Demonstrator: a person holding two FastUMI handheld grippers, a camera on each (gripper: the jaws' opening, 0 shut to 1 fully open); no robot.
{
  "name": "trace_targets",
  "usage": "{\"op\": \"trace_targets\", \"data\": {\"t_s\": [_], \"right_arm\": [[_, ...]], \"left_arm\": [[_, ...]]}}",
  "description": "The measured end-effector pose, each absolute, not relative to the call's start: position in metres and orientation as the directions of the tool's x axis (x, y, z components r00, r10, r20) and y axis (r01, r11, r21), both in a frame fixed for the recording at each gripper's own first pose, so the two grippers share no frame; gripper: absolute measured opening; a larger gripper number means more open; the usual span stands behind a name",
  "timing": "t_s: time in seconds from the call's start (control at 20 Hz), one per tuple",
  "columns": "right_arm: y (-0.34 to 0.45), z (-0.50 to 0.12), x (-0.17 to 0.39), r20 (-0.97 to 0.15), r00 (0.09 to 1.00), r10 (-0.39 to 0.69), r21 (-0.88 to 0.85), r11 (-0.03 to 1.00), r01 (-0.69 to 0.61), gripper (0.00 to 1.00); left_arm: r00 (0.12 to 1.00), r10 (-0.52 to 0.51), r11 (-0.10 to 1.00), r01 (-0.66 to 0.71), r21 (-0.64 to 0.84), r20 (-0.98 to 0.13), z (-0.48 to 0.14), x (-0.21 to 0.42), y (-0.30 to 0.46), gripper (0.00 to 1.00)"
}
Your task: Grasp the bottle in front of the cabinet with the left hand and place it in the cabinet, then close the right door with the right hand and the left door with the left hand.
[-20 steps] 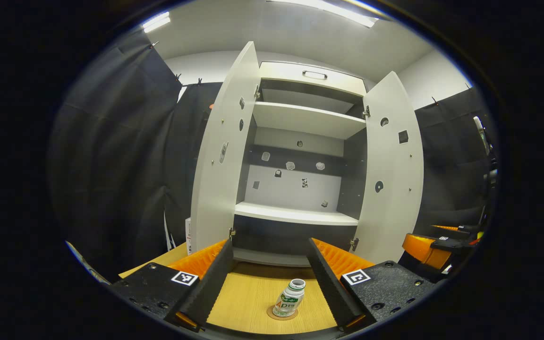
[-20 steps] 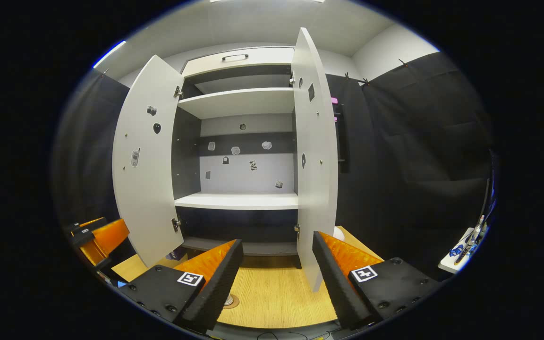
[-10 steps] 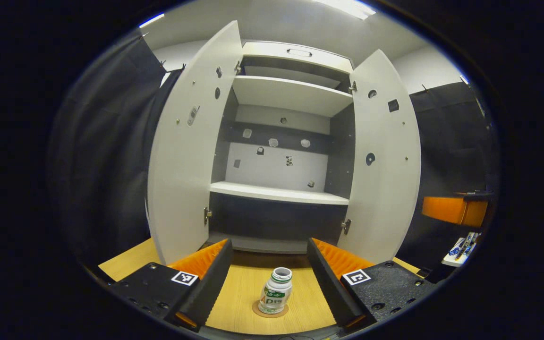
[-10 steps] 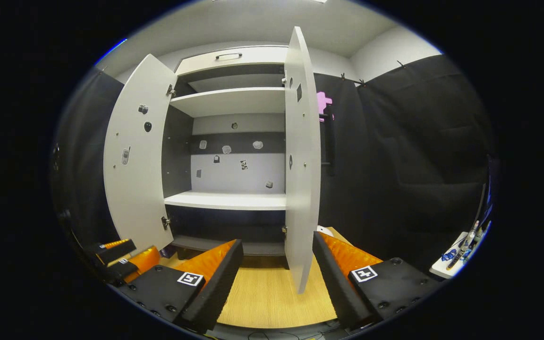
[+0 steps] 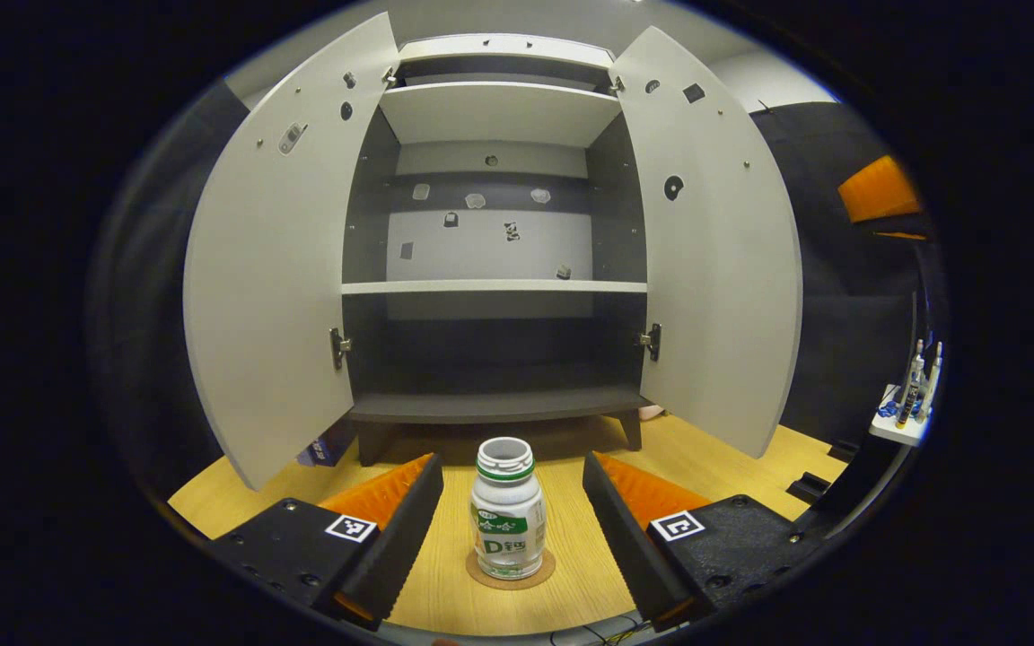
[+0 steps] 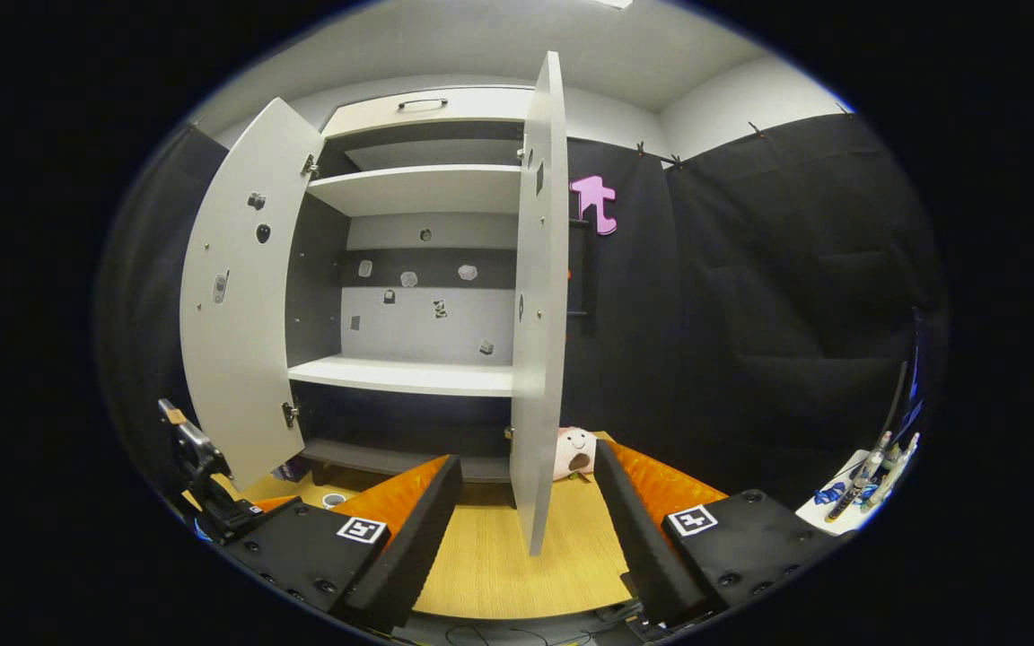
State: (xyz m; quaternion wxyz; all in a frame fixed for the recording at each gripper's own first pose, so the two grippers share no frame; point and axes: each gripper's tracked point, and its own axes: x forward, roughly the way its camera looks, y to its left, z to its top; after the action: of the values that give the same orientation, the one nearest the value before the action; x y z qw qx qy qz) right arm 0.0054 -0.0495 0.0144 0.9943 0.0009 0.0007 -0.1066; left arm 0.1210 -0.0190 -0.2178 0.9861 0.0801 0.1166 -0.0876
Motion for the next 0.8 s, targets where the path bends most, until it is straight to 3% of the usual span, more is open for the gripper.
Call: {"op": "trace_targets", "data": {"t_s": [0.5, 0.6, 0.65, 0.8], "right_arm": [[-0.069, 0.002, -0.007, -0.036, 0.965, -0.261, -0.037, 0.965, 0.260, 0.98], [-0.074, 0.000, -0.008, -0.045, 0.962, -0.269, -0.023, 0.963, 0.268, 0.98], [-0.076, -0.001, -0.008, -0.047, 0.961, -0.272, -0.018, 0.962, 0.271, 0.98], [-0.083, -0.001, -0.006, -0.040, 0.960, -0.278, -0.012, 0.961, 0.278, 0.98]], "left_arm": [[0.921, -0.103, 0.988, 0.140, 0.072, -0.377, -0.300, 0.148, -0.010, 0.96], [0.921, -0.113, 0.987, 0.147, 0.064, -0.372, -0.299, 0.155, -0.012, 0.87], [0.917, -0.127, 0.986, 0.158, 0.051, -0.378, -0.299, 0.157, -0.015, 0.78], [0.910, -0.137, 0.984, 0.170, 0.050, -0.391, -0.283, 0.160, -0.015, 0.77]]}}
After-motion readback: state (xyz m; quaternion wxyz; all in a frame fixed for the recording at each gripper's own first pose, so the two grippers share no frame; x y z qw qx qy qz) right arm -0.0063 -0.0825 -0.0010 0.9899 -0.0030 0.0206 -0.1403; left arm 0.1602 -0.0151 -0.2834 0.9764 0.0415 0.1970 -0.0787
